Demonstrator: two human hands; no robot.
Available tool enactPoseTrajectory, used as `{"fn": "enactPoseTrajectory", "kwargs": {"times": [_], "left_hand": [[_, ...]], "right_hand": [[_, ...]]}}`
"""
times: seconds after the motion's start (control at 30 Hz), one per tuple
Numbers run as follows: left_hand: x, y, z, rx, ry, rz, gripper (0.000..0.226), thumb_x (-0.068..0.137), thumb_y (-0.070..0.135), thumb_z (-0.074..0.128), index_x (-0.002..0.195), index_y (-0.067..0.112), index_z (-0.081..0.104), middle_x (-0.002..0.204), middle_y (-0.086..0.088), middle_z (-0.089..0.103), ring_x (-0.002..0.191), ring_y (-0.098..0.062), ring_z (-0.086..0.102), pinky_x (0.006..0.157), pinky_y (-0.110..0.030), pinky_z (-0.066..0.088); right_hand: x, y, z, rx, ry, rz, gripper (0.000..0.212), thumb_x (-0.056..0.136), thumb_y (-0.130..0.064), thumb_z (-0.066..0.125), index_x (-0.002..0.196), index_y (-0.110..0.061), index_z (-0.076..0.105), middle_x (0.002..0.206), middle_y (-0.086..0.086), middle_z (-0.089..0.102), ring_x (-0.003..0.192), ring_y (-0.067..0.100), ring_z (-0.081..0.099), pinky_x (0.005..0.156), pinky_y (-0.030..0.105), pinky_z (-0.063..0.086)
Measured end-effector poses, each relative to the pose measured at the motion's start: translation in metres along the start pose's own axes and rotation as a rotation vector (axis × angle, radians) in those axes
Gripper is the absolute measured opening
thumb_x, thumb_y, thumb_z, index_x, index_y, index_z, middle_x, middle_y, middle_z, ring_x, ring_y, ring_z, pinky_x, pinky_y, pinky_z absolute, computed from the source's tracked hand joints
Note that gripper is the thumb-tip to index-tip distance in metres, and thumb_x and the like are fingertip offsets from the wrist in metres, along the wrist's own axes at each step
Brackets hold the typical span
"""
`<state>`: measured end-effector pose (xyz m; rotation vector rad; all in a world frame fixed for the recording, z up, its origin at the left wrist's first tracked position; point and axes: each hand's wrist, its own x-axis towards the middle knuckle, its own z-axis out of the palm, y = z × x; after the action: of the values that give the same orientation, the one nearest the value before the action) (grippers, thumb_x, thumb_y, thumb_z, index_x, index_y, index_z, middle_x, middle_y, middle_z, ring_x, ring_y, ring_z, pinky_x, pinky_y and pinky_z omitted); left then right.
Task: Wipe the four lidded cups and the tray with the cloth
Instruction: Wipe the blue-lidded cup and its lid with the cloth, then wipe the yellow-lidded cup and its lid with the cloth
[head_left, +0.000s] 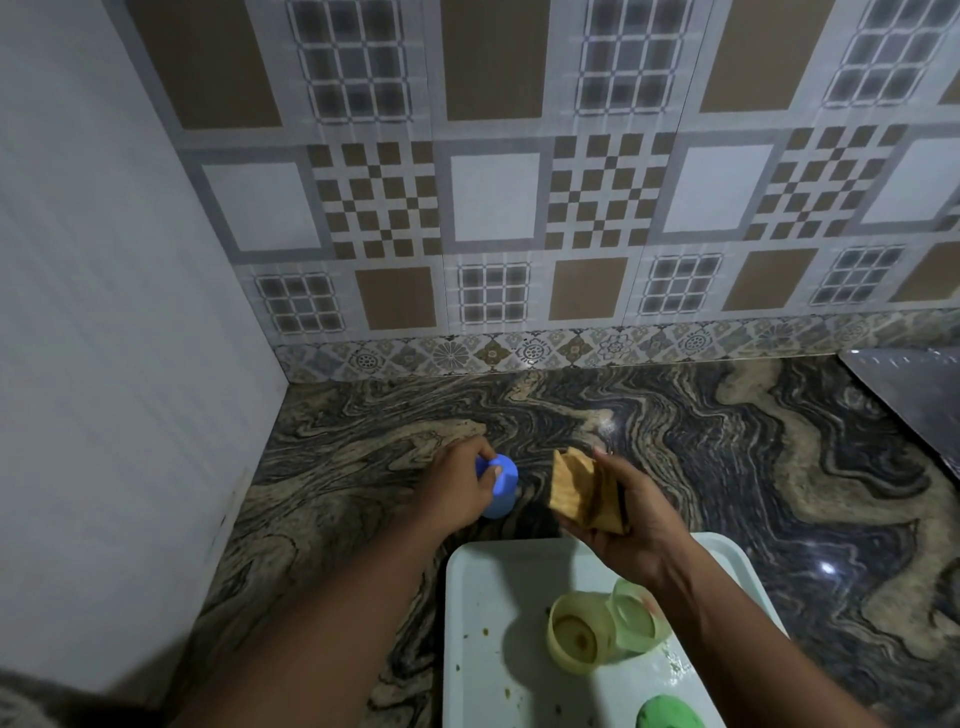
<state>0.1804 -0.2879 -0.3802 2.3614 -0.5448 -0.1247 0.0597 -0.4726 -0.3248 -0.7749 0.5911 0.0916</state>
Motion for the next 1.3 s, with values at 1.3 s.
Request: {"fn": "enactPoseTrajectory", "kwargs": {"times": [1.3], "left_hand": [[-0.082, 0.094, -0.028, 0.281, -0.319, 0.369, 0.019, 0.087, 0.047, 0.070, 0.097, 0.032, 0.077, 0.085, 0.018, 0.071, 0.096, -0.002, 0.055, 0.103, -0.035, 0.029]], "right_hand": [[-0.073, -0.018, -0.033, 0.001, 0.043, -0.199, 0.042, 0.099, -0.043, 0.047, 0.111, -0.008, 0.067, 0.097, 0.013, 0.074, 0.088, 0.028, 0.069, 0.081, 0.043, 0.056]]}}
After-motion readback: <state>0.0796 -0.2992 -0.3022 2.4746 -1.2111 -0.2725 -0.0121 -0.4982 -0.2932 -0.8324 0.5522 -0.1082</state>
